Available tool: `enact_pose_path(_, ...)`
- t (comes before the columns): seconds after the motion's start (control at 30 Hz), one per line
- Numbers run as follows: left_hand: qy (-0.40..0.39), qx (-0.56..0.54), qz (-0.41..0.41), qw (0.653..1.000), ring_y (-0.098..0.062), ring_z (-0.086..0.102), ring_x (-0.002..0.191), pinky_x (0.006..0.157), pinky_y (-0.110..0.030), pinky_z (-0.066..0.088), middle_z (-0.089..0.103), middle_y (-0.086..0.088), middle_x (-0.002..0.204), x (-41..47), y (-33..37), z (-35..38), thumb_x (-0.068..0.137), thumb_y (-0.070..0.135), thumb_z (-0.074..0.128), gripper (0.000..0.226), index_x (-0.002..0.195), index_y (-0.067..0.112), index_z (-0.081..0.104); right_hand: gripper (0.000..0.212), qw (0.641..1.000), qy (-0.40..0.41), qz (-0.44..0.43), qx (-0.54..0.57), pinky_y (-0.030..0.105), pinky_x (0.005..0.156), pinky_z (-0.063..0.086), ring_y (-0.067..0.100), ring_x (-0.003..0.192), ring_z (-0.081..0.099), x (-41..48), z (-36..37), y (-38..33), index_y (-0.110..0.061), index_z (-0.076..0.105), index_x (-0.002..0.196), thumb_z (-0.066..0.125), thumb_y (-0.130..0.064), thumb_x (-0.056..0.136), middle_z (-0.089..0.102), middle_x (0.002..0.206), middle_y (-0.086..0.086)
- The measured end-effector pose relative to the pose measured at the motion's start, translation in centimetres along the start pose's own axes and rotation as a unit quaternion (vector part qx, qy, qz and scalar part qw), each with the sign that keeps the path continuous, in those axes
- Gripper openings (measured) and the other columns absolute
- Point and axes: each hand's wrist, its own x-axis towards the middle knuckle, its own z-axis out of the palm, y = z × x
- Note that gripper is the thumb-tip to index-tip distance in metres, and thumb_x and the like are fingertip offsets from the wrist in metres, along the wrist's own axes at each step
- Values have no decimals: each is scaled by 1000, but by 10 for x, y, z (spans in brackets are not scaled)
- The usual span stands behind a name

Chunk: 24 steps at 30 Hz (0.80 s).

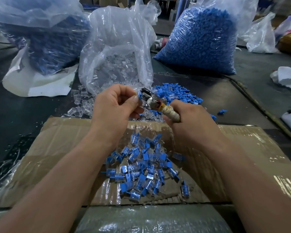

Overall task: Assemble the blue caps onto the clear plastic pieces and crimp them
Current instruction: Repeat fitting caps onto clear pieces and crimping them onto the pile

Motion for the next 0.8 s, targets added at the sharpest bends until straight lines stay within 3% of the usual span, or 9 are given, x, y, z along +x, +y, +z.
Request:
enact_pose_path(0.13, 18, -7, -21, 1000, -9, 64, 58, 56, -21, 54, 64, -4, 70, 0, 0, 0, 86, -3, 55, 16, 79, 11, 58, 15, 1000, -17, -16, -4, 19, 53, 24, -1, 66, 37, 0, 0, 4, -29, 44, 81, 54, -20, 88, 43, 74, -14)
enact_pose_path(0.3, 62, -49, -71, 994, -8, 59, 50, 42, -17, 43, 66, 2, 61, 7, 5, -15, 84, 3, 60, 13, 76, 13, 62, 12, 997, -62, -14, -50, 15, 56, 25, 1, 68, 37, 2, -2, 15, -27, 51, 94, 56, -19, 86, 40, 76, -16)
enact_pose_path(0.47, -102, -19, -133, 986, -3, 45, 39, 36, -12, 33, 60, 2, 51, 2, 13, -14, 65, 9, 67, 5, 69, 9, 68, 27, 993, -101, 2, -58, 26, 65, 40, 9, 81, 48, 2, -1, 15, -28, 53, 108, 63, -29, 83, 57, 96, -9)
enact_pose_path(0.57, -179, 4, -149, 972, -2, 35, 33, 34, -11, 29, 49, 4, 42, -4, 16, -9, 53, 21, 69, 19, 65, 5, 67, 46, 991, -112, 10, -68, 29, 72, 41, 10, 86, 47, 3, -2, 15, -32, 51, 115, 67, -49, 75, 58, 107, -10)
enact_pose_path(0.63, -152, 1, -148, 977, -2, 30, 32, 33, -11, 28, 43, 6, 39, -3, 14, -10, 55, 26, 68, 28, 68, 2, 66, 60, 989, -139, 20, -43, 30, 80, 43, 11, 94, 50, 4, -5, 16, -32, 50, 119, 69, -56, 67, 58, 114, -9)
enact_pose_path(0.73, -6, 23, -121, 992, 0, 37, 33, 33, -10, 31, 49, 8, 45, 6, 6, -14, 75, 18, 69, 8, 71, 11, 67, 78, 984, -173, 33, -13, 35, 92, 43, 12, 107, 50, 3, -9, 16, -32, 46, 126, 72, -59, 58, 54, 124, -8)
enact_pose_path(0.8, 84, 105, -84, 987, 5, 46, 38, 38, -7, 37, 57, 8, 57, 13, -3, -19, 82, 10, 66, 13, 72, 19, 66, 82, 983, -182, 34, -6, 38, 96, 42, 12, 112, 48, 2, -10, 16, -32, 43, 129, 71, -61, 58, 51, 128, -8)
